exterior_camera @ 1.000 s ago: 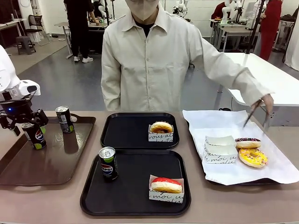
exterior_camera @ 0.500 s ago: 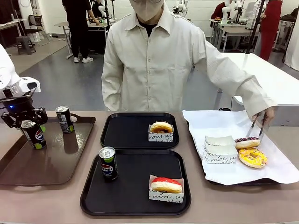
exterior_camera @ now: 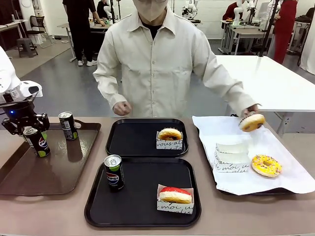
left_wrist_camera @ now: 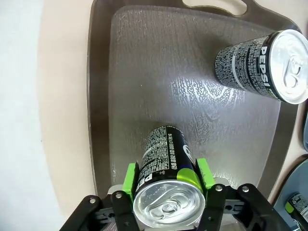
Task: Set up donuts and drinks on trays.
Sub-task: Pick up one Pepsi coke from the Handle tray and place it on the Flat Tray without a Pepsi coke.
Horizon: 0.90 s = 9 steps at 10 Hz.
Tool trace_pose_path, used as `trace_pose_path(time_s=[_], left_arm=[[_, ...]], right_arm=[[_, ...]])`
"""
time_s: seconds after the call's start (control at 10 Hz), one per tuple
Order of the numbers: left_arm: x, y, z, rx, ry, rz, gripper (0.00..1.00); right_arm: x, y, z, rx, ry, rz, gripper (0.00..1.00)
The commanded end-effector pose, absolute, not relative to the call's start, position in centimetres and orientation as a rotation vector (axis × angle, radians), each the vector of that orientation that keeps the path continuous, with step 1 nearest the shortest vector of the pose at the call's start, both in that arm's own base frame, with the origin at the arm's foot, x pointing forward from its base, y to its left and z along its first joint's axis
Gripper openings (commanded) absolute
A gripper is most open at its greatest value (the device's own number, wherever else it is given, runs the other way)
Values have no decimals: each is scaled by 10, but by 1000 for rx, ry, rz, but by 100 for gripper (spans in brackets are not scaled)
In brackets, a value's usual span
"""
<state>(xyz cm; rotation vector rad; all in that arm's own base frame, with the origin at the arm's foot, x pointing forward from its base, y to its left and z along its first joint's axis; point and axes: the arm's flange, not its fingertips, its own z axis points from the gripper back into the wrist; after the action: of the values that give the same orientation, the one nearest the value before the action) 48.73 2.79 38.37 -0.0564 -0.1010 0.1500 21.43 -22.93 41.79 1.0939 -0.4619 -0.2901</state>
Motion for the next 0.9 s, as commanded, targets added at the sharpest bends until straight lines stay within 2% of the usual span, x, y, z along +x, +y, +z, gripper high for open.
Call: trace_pose_path(time_s=[0.0,0.3,0.5,0.8], left_arm=[[484,23,394,-62,-56,165,0],[444,-7,475,20,72,56,0],[400,-24,531,-22,36,-19,0],[379,-24,546,-51,39,-35,0]], right_arm=[[214,-230,417,1107,-473,-278,100],[214,-230,417,1107,-473,-278,100],[214,-230,417,1107,-473,-278,100],[214,-230,417,1107,-473,-278,100]])
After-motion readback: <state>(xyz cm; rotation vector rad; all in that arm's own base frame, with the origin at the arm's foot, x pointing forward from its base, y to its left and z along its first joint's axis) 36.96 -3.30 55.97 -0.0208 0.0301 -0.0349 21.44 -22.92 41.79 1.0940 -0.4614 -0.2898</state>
